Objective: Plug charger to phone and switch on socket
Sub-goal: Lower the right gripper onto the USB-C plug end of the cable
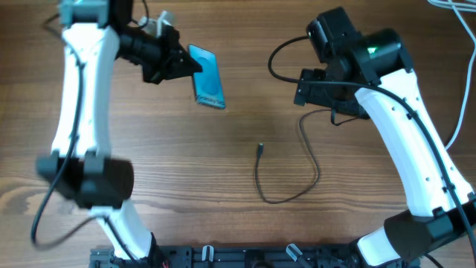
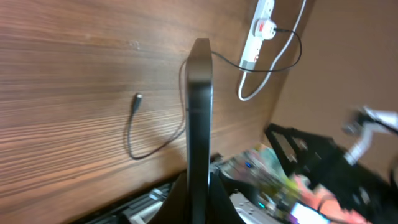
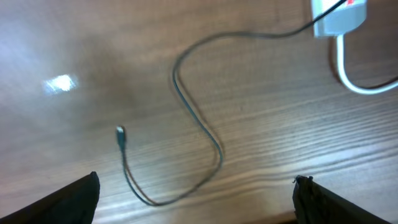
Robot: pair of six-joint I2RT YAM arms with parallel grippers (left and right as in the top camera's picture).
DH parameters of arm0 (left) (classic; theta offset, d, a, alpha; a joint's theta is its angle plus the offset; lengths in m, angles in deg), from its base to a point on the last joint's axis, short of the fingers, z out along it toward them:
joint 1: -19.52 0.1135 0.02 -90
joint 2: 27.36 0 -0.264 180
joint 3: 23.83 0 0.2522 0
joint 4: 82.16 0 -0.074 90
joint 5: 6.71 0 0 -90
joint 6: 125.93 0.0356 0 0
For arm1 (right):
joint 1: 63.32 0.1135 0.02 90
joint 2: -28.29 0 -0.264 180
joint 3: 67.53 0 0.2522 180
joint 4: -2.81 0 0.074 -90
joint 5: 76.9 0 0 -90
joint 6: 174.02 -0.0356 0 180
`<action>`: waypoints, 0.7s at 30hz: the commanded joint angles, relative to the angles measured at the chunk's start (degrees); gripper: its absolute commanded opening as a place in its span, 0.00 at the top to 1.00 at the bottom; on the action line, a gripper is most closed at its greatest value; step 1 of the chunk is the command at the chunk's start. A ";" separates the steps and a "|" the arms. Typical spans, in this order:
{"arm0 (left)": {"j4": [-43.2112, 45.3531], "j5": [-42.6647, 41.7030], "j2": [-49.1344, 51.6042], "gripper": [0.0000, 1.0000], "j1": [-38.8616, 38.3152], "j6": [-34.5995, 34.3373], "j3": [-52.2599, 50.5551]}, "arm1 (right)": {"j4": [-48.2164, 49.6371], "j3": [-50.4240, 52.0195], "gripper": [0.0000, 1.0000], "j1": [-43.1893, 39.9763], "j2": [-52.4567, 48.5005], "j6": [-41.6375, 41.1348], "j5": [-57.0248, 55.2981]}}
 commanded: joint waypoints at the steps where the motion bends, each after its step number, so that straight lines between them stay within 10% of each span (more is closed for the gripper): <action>1: -0.07 17.03 -5.77 0.96 0.48 -6.29 1.05 | 5.95 7.48 0.00 0.20 -0.09 14.73 16.74; 9: 1.11 39.04 -5.73 0.96 0.48 -13.70 -1.25 | 23.28 25.55 0.00 3.13 -0.11 6.19 26.56; 21: 9.18 40.35 -5.29 0.96 0.48 -13.68 -14.23 | 33.86 34.23 0.20 13.46 -0.81 -10.29 13.38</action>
